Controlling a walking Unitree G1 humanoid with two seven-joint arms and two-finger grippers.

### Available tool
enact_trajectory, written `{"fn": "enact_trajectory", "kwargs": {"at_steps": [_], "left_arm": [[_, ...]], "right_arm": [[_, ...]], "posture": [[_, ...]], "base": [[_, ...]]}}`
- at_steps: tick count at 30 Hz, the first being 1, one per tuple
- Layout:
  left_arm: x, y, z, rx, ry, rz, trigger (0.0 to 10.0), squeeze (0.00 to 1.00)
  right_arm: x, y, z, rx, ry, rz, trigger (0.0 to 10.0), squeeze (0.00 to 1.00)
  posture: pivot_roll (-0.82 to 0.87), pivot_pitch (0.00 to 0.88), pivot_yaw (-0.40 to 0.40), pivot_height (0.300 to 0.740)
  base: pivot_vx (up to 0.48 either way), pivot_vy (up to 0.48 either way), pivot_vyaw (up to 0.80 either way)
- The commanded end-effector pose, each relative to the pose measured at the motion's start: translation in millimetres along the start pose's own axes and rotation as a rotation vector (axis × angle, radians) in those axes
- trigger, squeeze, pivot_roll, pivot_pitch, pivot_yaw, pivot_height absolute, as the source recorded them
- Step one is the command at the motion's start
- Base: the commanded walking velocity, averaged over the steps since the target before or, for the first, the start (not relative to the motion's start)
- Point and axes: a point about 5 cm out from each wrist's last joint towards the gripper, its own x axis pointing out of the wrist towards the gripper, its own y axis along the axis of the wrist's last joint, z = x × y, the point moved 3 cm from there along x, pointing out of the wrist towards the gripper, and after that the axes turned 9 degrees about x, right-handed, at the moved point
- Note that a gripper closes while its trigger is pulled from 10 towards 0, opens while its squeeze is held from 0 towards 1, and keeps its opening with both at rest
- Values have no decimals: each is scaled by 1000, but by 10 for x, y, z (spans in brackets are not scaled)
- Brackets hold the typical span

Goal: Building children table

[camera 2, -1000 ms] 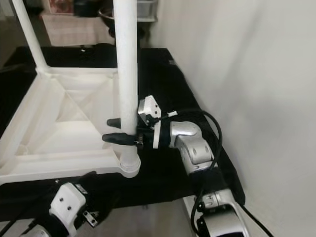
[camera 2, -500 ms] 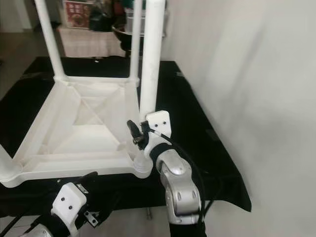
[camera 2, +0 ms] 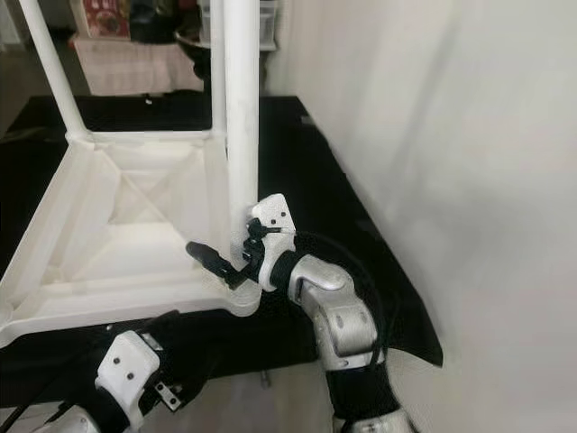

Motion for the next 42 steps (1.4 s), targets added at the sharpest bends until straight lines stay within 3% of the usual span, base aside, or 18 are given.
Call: {"fn": "enact_trajectory", "kwargs": {"at_steps": [1, 4, 11, 12, 19, 22, 25, 28, 31, 32, 33, 34, 35, 37, 38, 42], "left_arm": [[-15, -16, 40, -8, -6, -9, 10000, 0], [-24, -5, 40, -7, -3, -8, 10000, 0], [-47, 14, 56, -7, -1, -10, 10000, 0], [-62, 25, 67, -9, 2, -12, 10000, 0], [-71, 30, 70, -14, 3, -13, 10000, 0], [-69, 29, 71, -15, 2, -12, 10000, 0], [-60, 26, 72, -16, -1, -11, 10000, 0], [-54, 21, 66, -16, -1, -10, 10000, 0], [-56, 20, 62, -16, 0, -11, 10000, 0], [-59, 17, 48, -16, 2, -11, 10000, 0], [-59, 17, 48, -16, 2, -11, 10000, 0], [-53, 11, 30, -15, -2, -11, 10000, 0], [-46, 9, 26, -14, -5, -11, 10000, 0], [-46, 9, 26, -14, -5, -11, 10000, 0], [-36, -3, 21, -13, -9, -12, 10000, 0], [-14, -23, 12, -13, -15, -11, 10000, 0]], "right_arm": [[32, 3, -18, -60, 96, -15, 10000, 0], [80, 17, 49, -120, 113, -46, 10000, 0], [97, 84, 51, -135, 247, -90, 10000, 0], [43, 135, 71, -105, 347, -110, 0, 0], [-56, 170, 129, -52, 419, -111, 0, 0], [-79, 152, 156, -47, 410, -111, 0, 0], [-138, 54, 199, -33, 323, -117, 0, 0], [-196, -111, 203, 32, 74, -82, 0, 0], [-207, -156, 190, 54, 16, -74, 0, 0], [-217, -329, 270, 79, -372, -51, 0, 0], [-217, -329, 270, 79, -372, -51, 0, 0], [-355, -544, 156, 126, -722, -42, 0, 0], [-352, -564, 63, 127, -749, -30, 0, 0], [-352, -564, 63, 127, -749, -30, 0, 0], [-251, -565, -25, 134, -668, -24, 0, 0], [-109, -547, -59, 133, -583, -21, 0, 0]], "posture": [[69, 121, -102, 740], [77, 130, -104, 740], [86, 148, -113, 740], [85, 156, -114, 740], [78, 160, -110, 740], [74, 158, -108, 740], [54, 155, -109, 740], [45, 158, -114, 740], [45, 158, -114, 740], [33, 159, -102, 740], [33, 159, -102, 740], [27, 156, -76, 740], [27, 156, -76, 740], [27, 156, -76, 740], [18, 138, -66, 740], [20, 124, -76, 740]], "base": [[0, 0, 0], [0, 0, 0], [0, 0, 0], [0, 0, 0], [0, 0, 0], [0, 0, 0], [0, 0, 0], [0, 0, 0], [0, 0, 0], [0, 0, 0], [0, 0, 0], [0, 0, 0], [0, 0, 0], [0, 0, 0], [0, 0, 0], [0, 0, 0]]}}
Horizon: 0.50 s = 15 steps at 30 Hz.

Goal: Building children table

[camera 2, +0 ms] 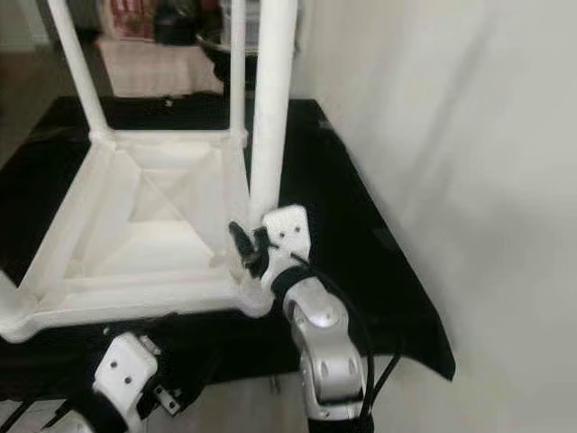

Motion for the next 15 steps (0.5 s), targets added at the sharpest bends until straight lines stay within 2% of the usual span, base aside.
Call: {"fn": "enact_trajectory", "kwargs": {"at_steps": [1, 3, 4, 5, 6, 7, 8, 9, 11, 12, 13, 15], "left_arm": [[-1, -44, 23, -15, -14, -15, 10000, 0], [4, -51, 12, -16, -4, -15, 10000, 0], [10, -54, 5, -16, 5, -15, 10000, 0], [16, -55, 1, -16, 12, -14, 10000, 0], [16, -55, 1, -16, 12, -14, 10000, 0], [21, -55, 1, -16, 14, -14, 10000, 0], [21, -55, 1, -16, 14, -14, 10000, 0], [27, -54, 7, -16, 12, -13, 10000, 0], [33, -54, 16, -17, 9, -12, 10000, 0], [33, -54, 16, -17, 9, -12, 10000, 0], [36, -55, 27, -20, 8, -11, 10000, 0], [37, -55, 31, -21, 8, -11, 10000, 0]], "right_arm": [[-29, -371, 41, 33, -17, -154, 0, 0], [17, -348, 24, 41, 9, -152, 0, 0], [47, -323, -4, 47, 42, -160, 1216, 0], [80, -284, -45, 56, 99, -158, 10000, 0], [80, -284, -45, 56, 99, -158, 10000, 0], [116, -229, -114, 70, 202, -154, 10000, 1000], [116, -229, -114, 70, 202, -154, 10000, 1000], [125, -146, -225, 87, 340, -143, 10000, 1000], [123, -8, -308, 83, 502, -110, 10000, 1000], [123, -8, -308, 83, 502, -110, 10000, 1000], [92, 25, -314, 46, 620, -113, 10000, 1000], [78, 19, -304, 27, 667, -120, 10000, 1000]], "posture": [[20, 124, -76, 740], [19, 121, -77, 740], [21, 116, -80, 740], [23, 115, -82, 740], [23, 115, -82, 740], [23, 114, -83, 740], [23, 114, -83, 740], [23, 112, -86, 740], [25, 110, -86, 740], [25, 110, -86, 740], [30, 103, -92, 740], [30, 103, -92, 740]], "base": [[0, 0, 0], [0, 0, 0], [0, 0, 0], [0, 0, 0], [0, 0, 0], [0, 0, 0], [0, 0, 0], [0, 0, 0], [0, 0, 0], [0, 0, 0], [0, 0, 0], [0, 0, 0]]}}
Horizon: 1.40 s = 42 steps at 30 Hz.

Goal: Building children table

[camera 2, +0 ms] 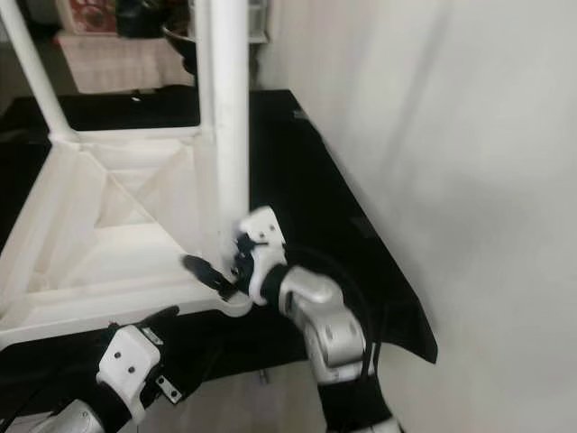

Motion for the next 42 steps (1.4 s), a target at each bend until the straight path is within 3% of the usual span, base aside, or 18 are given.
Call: {"fn": "enact_trajectory", "kwargs": {"at_steps": [1, 3, 4, 5, 6, 10, 11, 14, 15, 23, 28, 31, 33, 35, 36, 37, 38, 42], "left_arm": [[-3, -32, 45, -16, -6, -9, 10000, 0], [-4, -33, 46, -17, -5, -9, 10000, 0], [-7, -33, 48, -16, -5, -10, 10000, 0], [-7, -33, 48, -16, -5, -10, 10000, 0], [-11, -33, 50, -16, -3, -11, 10000, 0], [-24, -34, 57, -16, -2, -13, 10000, 0], [-30, -33, 61, -17, -3, -14, 10000, 0], [-34, -33, 63, -17, -4, -15, 10000, 0], [-36, -30, 67, -17, -5, -15, 10000, 0], [-46, -18, 76, -20, -7, -15, 10000, 0], [-41, -9, 75, -21, -4, -12, 10000, 0], [-42, -9, 71, -21, -3, -11, 10000, 0], [-46, -14, 56, -20, -2, -11, 10000, 0], [-50, -16, 49, -19, -2, -12, 10000, 0], [-51, -20, 39, -18, -4, -12, 10000, 0], [-51, -20, 39, -18, -4, -12, 10000, 0], [-46, -23, 33, -16, -9, -12, 10000, 0], [-27, -42, 26, -9, -20, -13, 10000, 0]], "right_arm": [[1, -72, -81, -8, 141, -26, 10000, 1000], [-13, -87, -96, -21, 189, -40, 10000, 1000], [-27, -101, -96, -43, 238, -61, 10000, 906], [-27, -101, -96, -43, 238, -61, 10000, 906], [-38, -93, -68, -48, 297, -85, 10000, 0], [-39, -35, 32, -59, 361, -113, 10000, 0], [-24, 16, 90, -53, 374, -111, 7176, 0], [-16, 50, 124, -49, 385, -107, 7176, 0], [-16, 76, 150, -42, 397, -104, 0, 0], [-65, 98, 190, -51, 422, -100, 0, 0], [-174, 78, 238, -70, 303, -68, 0, 0], [-236, 53, 303, -43, 165, -43, 0, 0], [-295, -46, 307, 11, -21, -16, 0, 0], [-311, -89, 301, 36, -85, -10, 0, 0], [-388, -239, 384, 77, -422, 8, 0, 0], [-388, -239, 384, 77, -422, 8, 0, 0], [-438, -362, 318, 87, -586, 5, 0, 0], [-411, -463, 228, 81, -676, -9, 0, 0]], "posture": [[34, 103, -93, 740], [34, 103, -93, 740], [38, 104, -92, 740], [38, 104, -92, 740], [42, 104, -93, 740], [47, 106, -93, 740], [49, 109, -92, 740], [49, 109, -92, 740], [51, 112, -92, 740], [47, 121, -94, 740], [41, 126, -98, 740], [34, 128, -97, 740], [24, 128, -87, 740], [24, 128, -87, 740], [6, 128, -73, 740], [6, 128, -73, 740], [9, 125, -62, 740], [14, 109, -66, 740]], "base": [[0, 0, 0], [0, 0, 0], [0, 0, 0], [0, 0, 0], [0, 0, 0], [0, 0, 0], [0, 0, 0], [0, 0, 0], [0, 0, 0], [0, 0, 0], [0, 0, 0], [0, 0, 0], [0, 0, 0], [0, 0, 0], [0, 0, 0], [0, 0, 0], [0, 0, 0], [0, 0, 0]]}}
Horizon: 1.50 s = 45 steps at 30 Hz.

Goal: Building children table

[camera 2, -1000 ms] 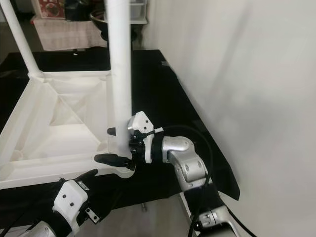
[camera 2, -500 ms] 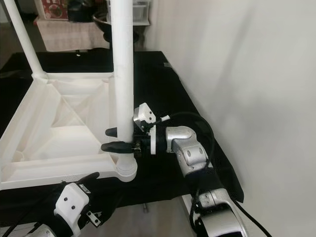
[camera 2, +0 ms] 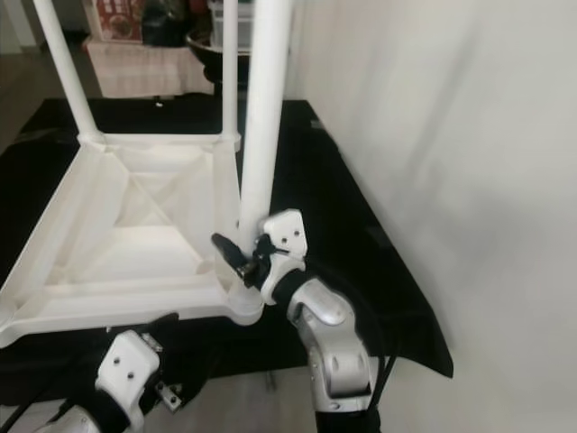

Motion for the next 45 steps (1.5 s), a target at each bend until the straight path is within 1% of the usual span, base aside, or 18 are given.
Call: {"fn": "enact_trajectory", "kwargs": {"at_steps": [1, 5, 6, 7, 8, 9, 10, 11, 12, 13, 16, 20, 21, 33, 35, 36, 37, 45], "left_arm": [[-7, -41, 22, -10, -16, -11, 10000, 0], [-6, -47, 10, -7, -5, -12, 10000, 0], [-8, -47, 5, -6, 0, -12, 10000, 0], [-10, -45, 2, -5, 4, -12, 10000, 0], [-11, -45, 0, -5, 5, -13, 10000, 0], [-11, -43, 0, -4, 5, -13, 10000, 0], [-12, -42, 1, -4, 5, -13, 10000, 0], [-12, -41, 3, -4, 3, -13, 10000, 0], [-12, -41, 4, -4, 2, -13, 10000, 0], [-12, -38, 7, -4, 0, -12, 10000, 0], [-12, -35, 11, -5, -2, -11, 10000, 0], [-18, -26, 19, -7, -2, -9, 10000, 0], [-34, -16, 29, -10, 1, -10, 10000, 0], [-112, 54, 54, -21, 20, 16, 10000, 0], [-141, 96, 55, -31, 35, 36, 10000, 0], [-153, 114, 60, -32, 39, 44, 10000, 0], [-167, 134, 66, -39, 42, 53, 10000, 0], [-200, 171, 84, -58, 42, 70, 10000, 0]], "right_arm": [[-72, -289, 133, 4, -88, -116, 0, 0], [19, -247, 168, -2, -87, -119, 0, 0], [49, -240, 156, 1, -62, -127, 1490, 0], [68, -231, 141, 6, -46, -137, 1490, 0], [94, -209, 142, 8, -37, -139, 9922, 0], [128, -186, 109, 16, 16, -139, 10000, 0], [137, -165, 74, 21, 33, -138, 10000, 0], [169, -96, 42, 37, 89, -117, 10000, 404], [186, -47, 21, 48, 125, -101, 10000, 404], [211, 12, -14, 41, 217, -99, 10000, 1000], [222, 52, -32, 34, 283, -99, 10000, 1000], [226, 134, -58, -6, 485, -116, 10000, 965], [209, 190, -59, -72, 683, -151, 10000, 0], [183, 238, 7, -111, 936, -249, 10000, 0], [180, 238, 86, -108, 952, -279, 4902, 0], [164, 236, 120, -99, 961, -294, 471, 0], [142, 229, 154, -96, 978, -309, 0, 0], [106, 205, 226, -92, 988, -320, 0, 0]], "posture": [[14, 109, -66, 740], [24, 104, -72, 740], [24, 104, -72, 740], [32, 104, -72, 740], [32, 104, -72, 740], [36, 105, -73, 740], [36, 105, -73, 740], [38, 104, -72, 740], [38, 104, -72, 740], [39, 107, -75, 740], [42, 108, -77, 740], [50, 114, -81, 740], [60, 121, -85, 740], [81, 134, -87, 740], [81, 134, -88, 740], [81, 133, -91, 740], [81, 133, -91, 740], [71, 126, -90, 740]], "base": [[0, 0, 0], [0, 0, 0], [0, 0, 0], [0, 0, 0], [0, 0, 0], [0, 0, 0], [0, 0, 0], [0, 0, 0], [0, 0, 0], [0, 0, 0], [0, 0, 0], [0, 0, 0], [0, 0, 0], [0, 0, 0], [0, 0, 0], [0, 0, 0], [0, 0, 0], [0, 0, 0]]}}
